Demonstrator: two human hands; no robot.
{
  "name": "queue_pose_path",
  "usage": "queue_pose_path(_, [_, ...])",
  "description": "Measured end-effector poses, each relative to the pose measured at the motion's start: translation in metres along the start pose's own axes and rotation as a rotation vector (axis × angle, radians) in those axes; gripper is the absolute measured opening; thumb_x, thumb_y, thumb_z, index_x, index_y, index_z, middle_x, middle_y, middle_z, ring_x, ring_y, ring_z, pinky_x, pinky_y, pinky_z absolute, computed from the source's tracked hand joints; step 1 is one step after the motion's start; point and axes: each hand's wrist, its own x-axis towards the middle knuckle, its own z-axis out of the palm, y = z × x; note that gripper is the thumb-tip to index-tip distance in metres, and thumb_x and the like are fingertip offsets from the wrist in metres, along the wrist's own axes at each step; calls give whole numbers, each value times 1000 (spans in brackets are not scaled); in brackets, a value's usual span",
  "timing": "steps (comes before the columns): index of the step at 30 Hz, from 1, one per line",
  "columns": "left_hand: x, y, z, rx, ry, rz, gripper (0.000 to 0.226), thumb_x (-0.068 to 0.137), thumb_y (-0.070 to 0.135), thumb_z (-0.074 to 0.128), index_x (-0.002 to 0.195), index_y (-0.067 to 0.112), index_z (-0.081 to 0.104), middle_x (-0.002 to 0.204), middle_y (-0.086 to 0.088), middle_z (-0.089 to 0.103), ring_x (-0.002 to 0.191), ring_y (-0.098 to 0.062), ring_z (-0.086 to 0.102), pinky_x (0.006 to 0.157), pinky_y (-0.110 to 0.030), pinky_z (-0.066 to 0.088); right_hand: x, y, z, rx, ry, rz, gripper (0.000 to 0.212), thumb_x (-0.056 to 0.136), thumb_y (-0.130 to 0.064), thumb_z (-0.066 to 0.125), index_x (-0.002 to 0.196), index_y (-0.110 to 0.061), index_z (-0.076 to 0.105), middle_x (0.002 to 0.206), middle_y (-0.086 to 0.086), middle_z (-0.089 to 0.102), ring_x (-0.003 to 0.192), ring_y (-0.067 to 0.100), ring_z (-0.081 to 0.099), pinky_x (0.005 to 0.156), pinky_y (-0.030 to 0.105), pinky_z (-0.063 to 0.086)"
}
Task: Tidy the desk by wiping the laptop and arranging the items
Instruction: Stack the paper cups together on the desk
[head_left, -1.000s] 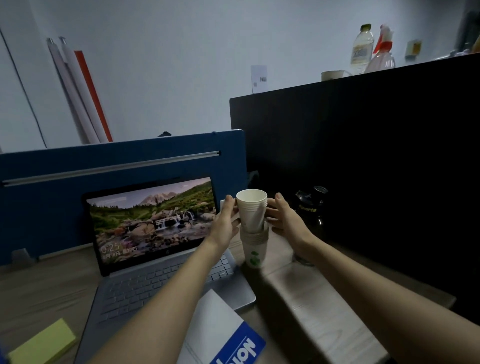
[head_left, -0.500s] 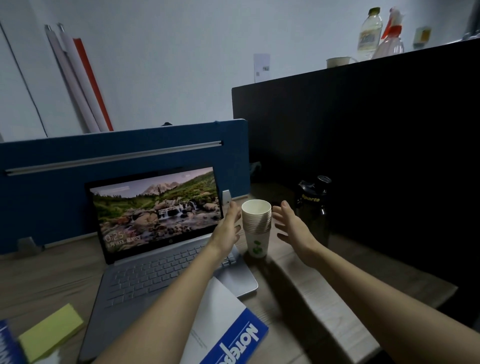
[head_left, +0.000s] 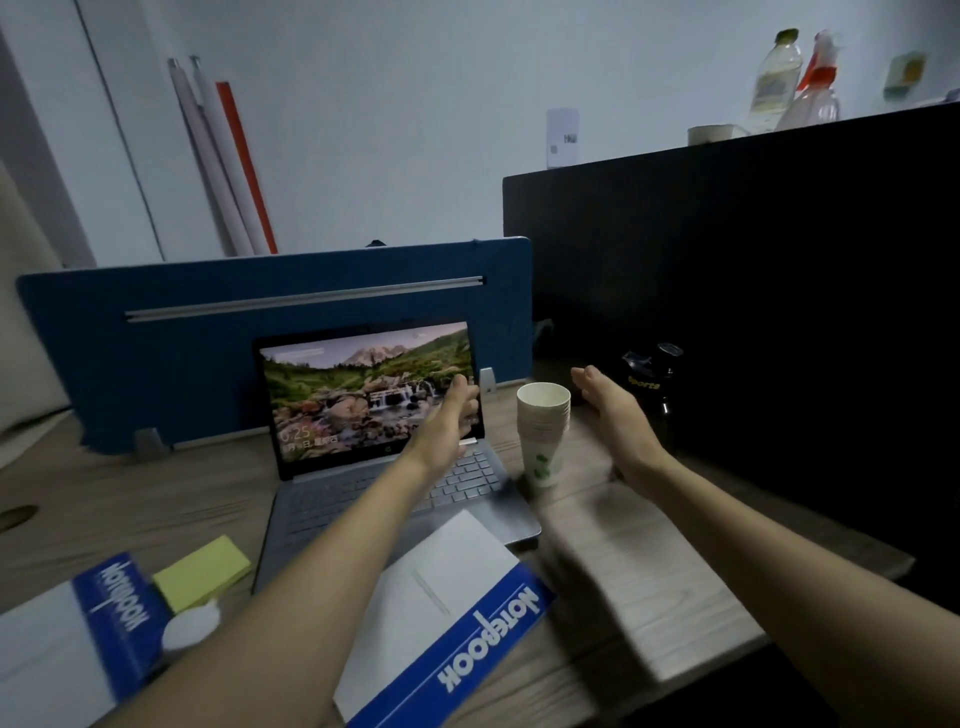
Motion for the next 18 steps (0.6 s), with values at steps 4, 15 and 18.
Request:
queue_pose_path(4, [-26,-5,-22,101,26,13,84,81,78,18,141,26,46,146,-4,48,135,-27,41,112,-52,29,-21,-8,18,-43,-57,-8,33,85,-71,40,98,-56,66,103,-35,66,103,-12,58,90,24,41])
queue_pose_path(15, [-108,-65,-41,293,-9,-124,99,73,86,19,148,25,40,154,4,37,143,-15,29,105,-27,17,-84,24,69,-136,-324,169,70,96,-65,22,136,-18,55,145,4,51,128,23,48,109,44,36])
queue_pose_path(18, [-118,-74,-45,311,9,-132,99,74,85,19,148,23,39,156,2,34,144,-17,27,114,-33,16,-98,28,75,-119,-324,205,68,97,-63,22,136,-17,52,147,7,48,132,30,46,111,50,35])
